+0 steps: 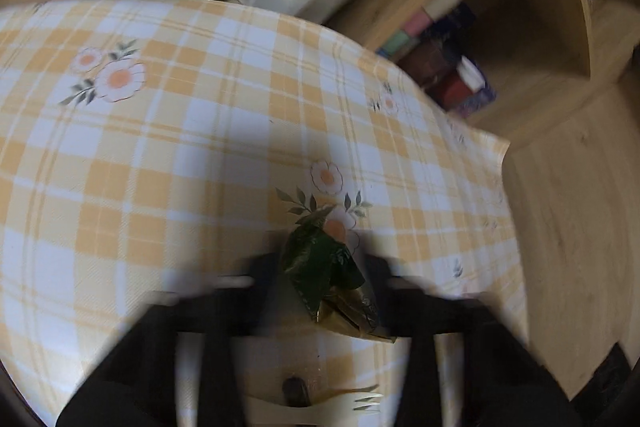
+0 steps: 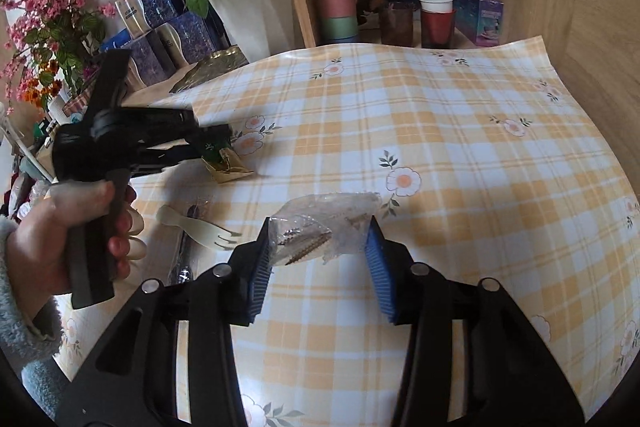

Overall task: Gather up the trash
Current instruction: 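Grasp the green wrapper with the left tool, then carry the green wrapper over the bin and open the left tool while the right tool carries the bag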

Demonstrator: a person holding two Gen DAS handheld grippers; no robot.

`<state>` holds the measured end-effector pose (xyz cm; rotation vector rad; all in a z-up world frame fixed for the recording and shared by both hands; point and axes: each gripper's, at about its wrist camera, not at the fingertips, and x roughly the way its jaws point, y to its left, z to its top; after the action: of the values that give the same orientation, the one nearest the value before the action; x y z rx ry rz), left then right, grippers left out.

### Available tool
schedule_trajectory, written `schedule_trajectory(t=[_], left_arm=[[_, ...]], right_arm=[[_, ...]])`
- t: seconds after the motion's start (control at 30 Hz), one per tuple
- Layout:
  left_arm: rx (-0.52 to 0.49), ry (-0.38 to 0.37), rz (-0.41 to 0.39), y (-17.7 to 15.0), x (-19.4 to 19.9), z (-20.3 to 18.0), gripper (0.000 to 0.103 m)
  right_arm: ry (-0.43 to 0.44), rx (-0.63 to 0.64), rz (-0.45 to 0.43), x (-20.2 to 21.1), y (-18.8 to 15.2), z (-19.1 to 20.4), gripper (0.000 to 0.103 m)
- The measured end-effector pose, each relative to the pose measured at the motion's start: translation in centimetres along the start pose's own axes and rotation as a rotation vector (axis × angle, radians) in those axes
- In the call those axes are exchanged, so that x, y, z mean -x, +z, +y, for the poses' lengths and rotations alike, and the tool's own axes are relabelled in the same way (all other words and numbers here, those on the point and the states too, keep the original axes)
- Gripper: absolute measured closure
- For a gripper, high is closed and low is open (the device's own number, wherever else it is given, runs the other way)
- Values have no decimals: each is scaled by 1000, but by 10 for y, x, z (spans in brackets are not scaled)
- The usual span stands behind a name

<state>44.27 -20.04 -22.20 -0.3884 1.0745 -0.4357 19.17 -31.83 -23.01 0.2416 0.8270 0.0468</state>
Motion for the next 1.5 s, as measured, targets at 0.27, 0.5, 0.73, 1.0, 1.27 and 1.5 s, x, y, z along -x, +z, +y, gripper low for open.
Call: schedule_trajectory(t=[0.27, 0.5, 0.73, 1.0, 1.27, 1.5], left_arm=[[-103, 8, -56, -10, 43, -7, 82], [-187, 19, -120, -31, 117, -12, 82], [-252, 17, -177, -76, 191, -12, 82], [-291, -9, -237, -145, 268, -7, 82], [-379, 2, -262, -218, 315, -8, 82], [-427, 9, -241, -272, 336, -1, 82]], right_arm=[[-11, -16, -22, 28, -7, 3, 58], [0, -24, -25, 54, -26, 18, 58], [24, -19, -29, 86, -54, 43, 58], [52, 19, -38, 120, -82, 75, 58], [88, 67, -41, 144, -114, 108, 58], [118, 92, -29, 156, -143, 126, 58]])
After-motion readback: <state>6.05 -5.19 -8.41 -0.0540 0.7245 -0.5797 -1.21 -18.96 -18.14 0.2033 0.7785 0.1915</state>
